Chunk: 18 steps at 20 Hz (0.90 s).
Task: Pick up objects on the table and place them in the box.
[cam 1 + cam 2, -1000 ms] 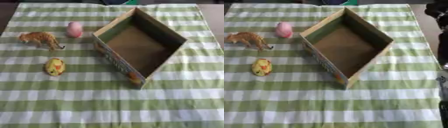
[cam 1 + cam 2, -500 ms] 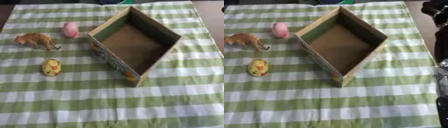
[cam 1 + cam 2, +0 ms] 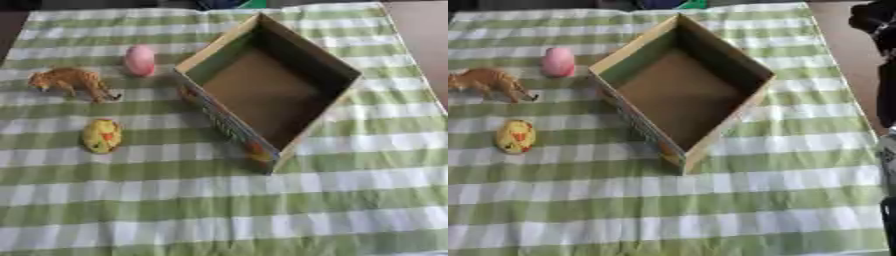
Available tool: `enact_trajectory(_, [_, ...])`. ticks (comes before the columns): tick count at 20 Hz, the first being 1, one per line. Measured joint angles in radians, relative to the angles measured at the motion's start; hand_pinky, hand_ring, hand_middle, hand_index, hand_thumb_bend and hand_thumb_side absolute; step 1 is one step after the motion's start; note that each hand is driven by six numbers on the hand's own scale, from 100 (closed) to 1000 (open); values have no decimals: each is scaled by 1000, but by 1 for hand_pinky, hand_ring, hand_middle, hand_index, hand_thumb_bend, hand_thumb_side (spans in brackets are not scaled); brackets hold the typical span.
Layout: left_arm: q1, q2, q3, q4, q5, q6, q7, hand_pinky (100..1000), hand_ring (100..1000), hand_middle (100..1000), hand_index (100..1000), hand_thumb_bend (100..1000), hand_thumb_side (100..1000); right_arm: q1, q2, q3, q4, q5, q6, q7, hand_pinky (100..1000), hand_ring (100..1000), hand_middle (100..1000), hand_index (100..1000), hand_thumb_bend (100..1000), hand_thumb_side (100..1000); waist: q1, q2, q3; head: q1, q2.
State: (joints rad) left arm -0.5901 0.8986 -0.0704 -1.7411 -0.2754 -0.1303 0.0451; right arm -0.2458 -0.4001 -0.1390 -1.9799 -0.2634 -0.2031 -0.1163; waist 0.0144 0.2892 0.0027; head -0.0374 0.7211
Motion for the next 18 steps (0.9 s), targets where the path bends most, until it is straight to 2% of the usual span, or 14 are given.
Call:
enact_trajectory(1, [-18,22,-17,23,-16,-11,-14,604,777,805,947,517,934,0,0,3,0,0,1,2,750,704,573,806,100,1000,-1,0,-4,4,0])
enact_trajectory(2, [-35,45,-32,45,-29,-24,-29,603,776,805,948,555,947,-1,0,5,0,-1,2,3,751,704,573,806,100,1000,-2,0,-8,9,0])
enact_trajectory(3, [-49,67,-45,68,-43,-36,-43,602,772,801,950,647,969,-1,0,7,0,-2,3,5,751,704,573,806,100,1000,-4,-1,-13,13,0])
enact_trajectory(4, [-60,87,-59,91,-57,-49,-57,602,772,801,950,664,973,-2,0,10,0,-3,4,7,751,704,573,806,100,1000,-4,-2,-17,18,-1])
enact_trajectory(5, [-73,101,-70,113,-72,-63,-71,602,769,800,953,765,999,-2,0,11,0,-3,4,9,751,704,573,806,100,1000,-4,-3,-19,22,-1])
enact_trajectory(8, [-116,114,-99,179,-113,-103,-112,606,776,810,967,842,1000,-2,0,14,0,-5,6,15,751,704,572,805,100,1000,-4,-5,-24,30,-2])
enact_trajectory(13, [-176,104,-142,282,-181,-168,-180,624,817,872,1000,914,1000,-2,0,17,0,-11,10,20,751,704,571,804,100,1000,-1,-5,-29,36,-4])
enact_trajectory(18, [-220,65,-182,358,-250,-218,-249,649,854,890,1000,884,985,-2,0,18,0,-13,14,24,752,704,570,804,100,1000,0,-5,-32,38,-7])
